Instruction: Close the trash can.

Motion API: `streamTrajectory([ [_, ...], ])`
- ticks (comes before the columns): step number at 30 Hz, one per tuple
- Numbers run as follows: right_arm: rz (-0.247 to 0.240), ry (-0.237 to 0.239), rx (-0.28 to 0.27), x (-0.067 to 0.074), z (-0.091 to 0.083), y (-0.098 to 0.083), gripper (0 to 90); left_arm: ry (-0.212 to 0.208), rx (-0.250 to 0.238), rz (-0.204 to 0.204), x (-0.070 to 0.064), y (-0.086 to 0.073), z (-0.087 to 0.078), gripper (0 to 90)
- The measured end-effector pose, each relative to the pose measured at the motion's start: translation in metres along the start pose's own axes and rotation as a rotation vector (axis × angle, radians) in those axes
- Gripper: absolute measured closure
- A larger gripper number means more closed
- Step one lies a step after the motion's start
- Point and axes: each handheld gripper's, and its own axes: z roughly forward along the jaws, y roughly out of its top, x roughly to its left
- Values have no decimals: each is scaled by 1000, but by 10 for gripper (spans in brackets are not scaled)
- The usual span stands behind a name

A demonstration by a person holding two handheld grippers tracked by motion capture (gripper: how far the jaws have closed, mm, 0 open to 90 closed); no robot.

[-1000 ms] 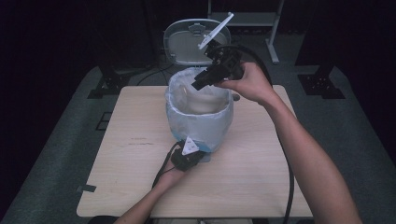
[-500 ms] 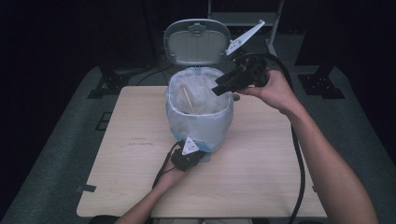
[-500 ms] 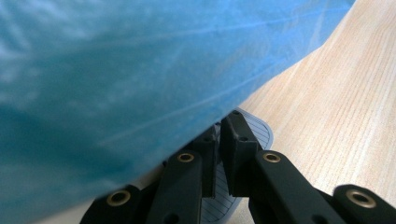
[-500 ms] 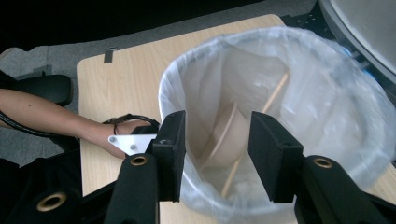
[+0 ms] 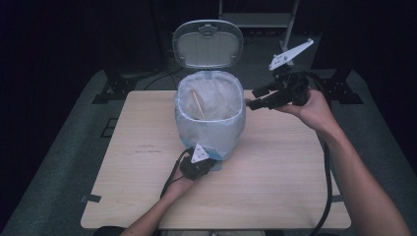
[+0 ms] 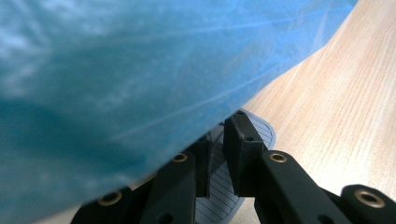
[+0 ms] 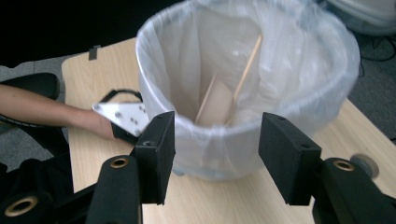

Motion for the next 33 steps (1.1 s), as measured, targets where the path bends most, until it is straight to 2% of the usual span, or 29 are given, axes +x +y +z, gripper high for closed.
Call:
streamTrajectory([
  [2, 24, -4, 0, -2, -2, -10, 442, -3, -1, -2, 0, 0, 0, 802],
  [3, 40, -10, -12, -6, -5, -21, 440, -6, -1, -1, 1, 0, 0, 797],
  [5, 47, -11, -15, -7, -5, -24, 439, -6, -1, -1, 1, 0, 0, 797],
  [8, 66, -24, -21, -12, -8, -42, 429, -5, -1, -2, 1, 0, 0, 793],
  [10, 69, -28, -25, -12, -9, -45, 427, -4, -1, -3, 1, 0, 0, 786],
  [15, 92, -48, -49, -16, -8, -67, 399, -8, -1, -1, 1, 0, -1, 779],
  [16, 100, -57, -52, -17, -6, -75, 398, -10, -1, -6, 1, 0, -1, 760],
  [18, 110, -60, -55, -19, -5, -81, 392, -26, 17, -7, 2, 1, -3, 736],
  [20, 137, -61, -57, -23, -1, -97, 383, -40, 33, -7, 3, 2, -5, 647],
  [22, 148, -60, -59, -24, 1, -103, 381, -62, 17, -31, 3, 4, -10, 637],
  [24, 166, -60, -46, -27, 4, -118, 370, -82, 3, -22, 3, 12, -22, 618],
  [25, 166, -60, -46, -27, 4, -118, 370, -82, 3, -22, 3, 12, -22, 611],
  [26, 174, -69, -40, -28, 6, -125, 357, -100, -4, -10, 4, 16, -30, 606],
  [29, 177, -71, -38, -27, 6, -131, 356, -111, -6, 1, 6, 18, -38, 589],
  [33, 175, -99, -18, -24, 6, -143, 347, -124, -10, -19, 13, 17, -56, 562],
])
